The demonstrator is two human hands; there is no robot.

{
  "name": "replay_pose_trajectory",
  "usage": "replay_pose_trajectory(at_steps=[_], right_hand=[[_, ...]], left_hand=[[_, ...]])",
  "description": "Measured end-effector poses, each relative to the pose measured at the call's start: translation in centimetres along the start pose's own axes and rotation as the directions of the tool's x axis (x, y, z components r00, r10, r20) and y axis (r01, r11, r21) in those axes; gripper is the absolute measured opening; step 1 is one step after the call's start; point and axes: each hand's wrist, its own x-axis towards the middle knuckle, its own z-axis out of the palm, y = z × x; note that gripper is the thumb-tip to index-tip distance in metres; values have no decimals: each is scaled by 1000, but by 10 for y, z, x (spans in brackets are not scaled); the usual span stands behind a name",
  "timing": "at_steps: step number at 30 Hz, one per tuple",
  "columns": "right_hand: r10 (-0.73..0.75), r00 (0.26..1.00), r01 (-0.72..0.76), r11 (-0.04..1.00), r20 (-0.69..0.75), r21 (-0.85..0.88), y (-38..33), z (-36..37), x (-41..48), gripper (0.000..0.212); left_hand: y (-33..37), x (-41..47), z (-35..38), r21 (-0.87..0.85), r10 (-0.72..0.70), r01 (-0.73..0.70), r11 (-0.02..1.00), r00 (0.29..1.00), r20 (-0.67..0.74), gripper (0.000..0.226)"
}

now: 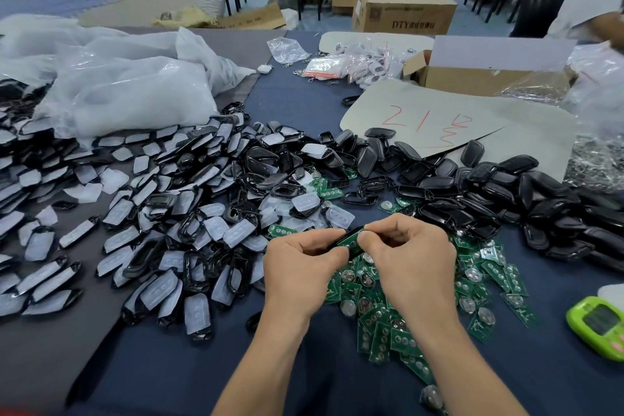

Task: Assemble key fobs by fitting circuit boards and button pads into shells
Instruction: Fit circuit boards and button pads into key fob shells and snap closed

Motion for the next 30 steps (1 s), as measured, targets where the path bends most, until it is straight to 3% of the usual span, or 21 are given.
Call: replay_pose_trajectory(at_steps=[11,16,19,22,24,28,30], right_hand=[[-70,997,67,989,-12,-134,-7,0,-5,27],[-84,995,74,985,-60,-155,-7,0,-1,12],[-74,994,56,974,-77,-218,-1,3,-4,34],[12,999,-8,996,45,-85,3,5,2,9],[27,993,-22,999,118,-44,9,4,8,21],[-14,955,38,996,296,-76,10,0,17,22],[-39,939,72,994,342,-83,7,2,21,20]], left_hand=[[-7,3,2,26,23,-23,999,999,-24,54],[1,6,1,13,39,-39,999,999,-9,52],[1,6,3,-48,-7,5,999,1000,-31,50],[-3,7,7,-80,-46,46,996,999,-4,49],[-6,7,7,12,-26,26,1000,999,34,46],[-8,9,-1,360,60,-144,922,970,234,38],[-8,15,-8,344,28,-125,931,962,273,41]])
